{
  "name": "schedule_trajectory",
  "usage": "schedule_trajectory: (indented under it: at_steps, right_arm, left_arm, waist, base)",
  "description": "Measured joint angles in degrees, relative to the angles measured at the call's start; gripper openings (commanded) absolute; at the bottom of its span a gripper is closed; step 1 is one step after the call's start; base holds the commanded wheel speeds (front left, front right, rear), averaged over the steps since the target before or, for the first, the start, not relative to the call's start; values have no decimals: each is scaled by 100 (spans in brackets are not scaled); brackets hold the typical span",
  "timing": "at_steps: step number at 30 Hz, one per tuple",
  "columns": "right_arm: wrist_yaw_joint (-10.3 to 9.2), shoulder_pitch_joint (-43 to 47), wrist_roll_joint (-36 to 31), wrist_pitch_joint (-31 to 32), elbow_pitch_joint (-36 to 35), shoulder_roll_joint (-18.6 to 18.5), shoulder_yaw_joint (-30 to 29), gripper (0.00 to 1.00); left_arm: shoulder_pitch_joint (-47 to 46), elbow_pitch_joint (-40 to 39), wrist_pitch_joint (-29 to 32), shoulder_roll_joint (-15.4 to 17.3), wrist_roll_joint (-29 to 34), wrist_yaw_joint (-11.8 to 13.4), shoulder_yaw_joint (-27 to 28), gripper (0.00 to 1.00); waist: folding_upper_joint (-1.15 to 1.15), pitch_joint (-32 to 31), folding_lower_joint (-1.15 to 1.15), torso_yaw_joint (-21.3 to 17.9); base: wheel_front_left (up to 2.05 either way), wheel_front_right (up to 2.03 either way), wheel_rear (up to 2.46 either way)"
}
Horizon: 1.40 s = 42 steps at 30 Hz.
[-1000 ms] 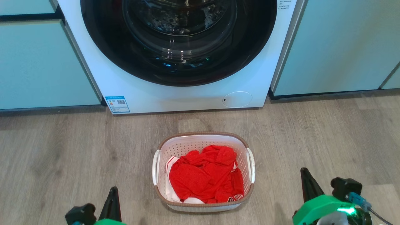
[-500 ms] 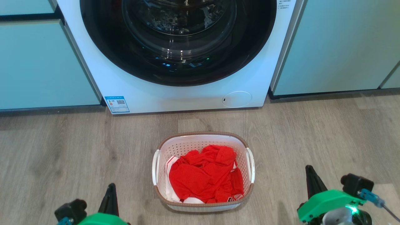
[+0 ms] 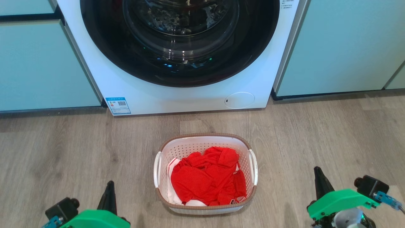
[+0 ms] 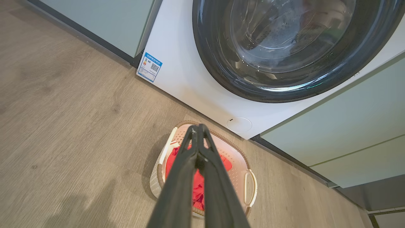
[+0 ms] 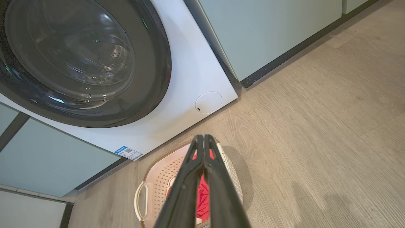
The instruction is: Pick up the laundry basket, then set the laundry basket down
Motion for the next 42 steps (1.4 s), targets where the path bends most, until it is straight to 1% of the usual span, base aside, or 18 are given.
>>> schedule_trajectory:
  at_steps: [4,14,17,23,27,42]
  right_arm:
    - [0,-3,266,57,-5,0,-25,0]
    - [0,-106,917,208,-32,-4,-144,0]
    - [0,-128,1100,253,-60,-23,-179,0]
    - [0,-128,1486,339,-74,-44,-226,0]
    - [0,-131,1684,390,-80,-44,-261,0]
    - [0,-253,2637,648,-120,-45,-437,0]
  left_arm:
    - [-20,11,62,2,-270,-12,23,0]
    - [-191,36,208,10,-927,-157,159,0]
    - [-236,37,254,11,-1114,-160,175,0]
    - [-266,63,353,14,-1508,-255,211,0]
    - [-339,70,379,14,-1705,-261,241,0]
    - [-491,102,630,19,-2676,-434,399,0]
  waist:
    - [0,1,0,-3]
    - [0,5,0,-10]
    - [0,7,0,-12]
    - [0,9,0,-16]
    - [0,10,0,-18]
    - [0,16,0,-29]
  base:
    - [0,0,0]
    - [0,0,0]
    - [0,0,0]
    - [0,0,0]
    - [0,0,0]
    - [0,0,0]
